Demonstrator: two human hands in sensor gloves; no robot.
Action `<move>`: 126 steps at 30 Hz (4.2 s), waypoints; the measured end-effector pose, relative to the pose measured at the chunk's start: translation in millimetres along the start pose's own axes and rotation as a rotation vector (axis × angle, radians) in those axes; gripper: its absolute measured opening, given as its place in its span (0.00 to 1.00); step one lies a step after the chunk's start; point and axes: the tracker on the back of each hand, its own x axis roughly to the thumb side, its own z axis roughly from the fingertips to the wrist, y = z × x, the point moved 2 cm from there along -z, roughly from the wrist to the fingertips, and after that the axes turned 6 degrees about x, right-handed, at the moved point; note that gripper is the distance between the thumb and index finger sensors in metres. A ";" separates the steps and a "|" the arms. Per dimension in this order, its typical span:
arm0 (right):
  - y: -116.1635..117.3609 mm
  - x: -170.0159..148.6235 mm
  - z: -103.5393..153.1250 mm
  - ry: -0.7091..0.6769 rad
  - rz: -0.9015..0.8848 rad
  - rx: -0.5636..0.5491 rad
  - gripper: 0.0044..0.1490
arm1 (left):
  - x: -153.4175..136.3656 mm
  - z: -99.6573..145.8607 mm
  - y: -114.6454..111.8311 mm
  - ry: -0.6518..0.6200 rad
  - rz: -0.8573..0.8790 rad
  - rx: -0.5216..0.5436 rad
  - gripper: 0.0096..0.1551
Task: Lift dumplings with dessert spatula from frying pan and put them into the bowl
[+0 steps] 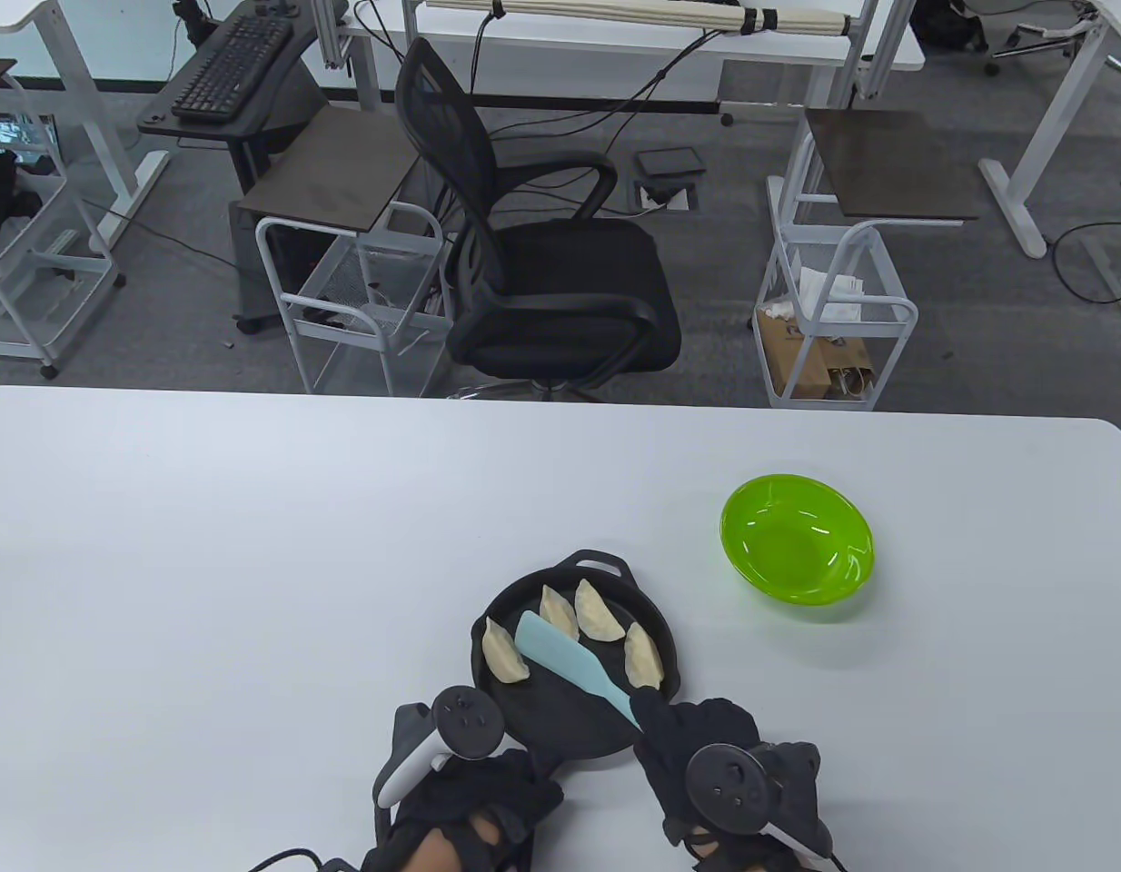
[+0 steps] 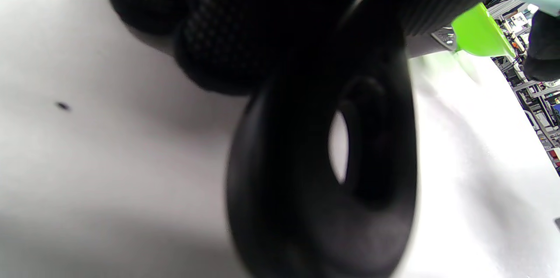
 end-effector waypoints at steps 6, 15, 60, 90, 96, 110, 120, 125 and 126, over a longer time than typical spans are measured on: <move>2.1 -2.8 -0.7 -0.005 -0.083 0.044 0.31 | 0.1 -0.5 -0.4 -0.003 0.008 -0.002 0.38; 1.4 0.8 0.3 -0.068 -0.114 0.100 0.30 | -0.1 -0.5 0.0 -0.004 0.016 -0.003 0.38; 60.7 -65.0 -4.0 0.300 -0.954 0.454 0.35 | -3.8 -1.8 2.0 -0.001 0.040 -0.029 0.40; 49.9 -64.7 -4.0 0.274 -1.068 0.416 0.35 | -3.9 -3.0 1.8 -0.008 0.038 -0.049 0.41; 44.1 -65.3 -4.0 0.258 -1.094 0.389 0.35 | -3.6 -3.3 1.5 -0.007 0.028 -0.048 0.40; 26.8 -73.7 -3.3 0.226 -1.162 0.260 0.35 | -3.3 -3.6 0.6 -0.005 0.017 -0.053 0.40; 13.0 -91.4 -0.7 0.266 -1.176 0.114 0.35 | -3.0 -3.7 0.0 -0.005 0.012 -0.055 0.39; 7.9 -103.7 1.4 0.296 -1.196 0.042 0.36 | -3.1 -3.7 0.0 -0.005 0.012 -0.056 0.39; 7.4 -106.0 2.1 0.306 -1.199 0.028 0.36 | -3.2 -3.7 0.0 -0.005 0.012 -0.056 0.39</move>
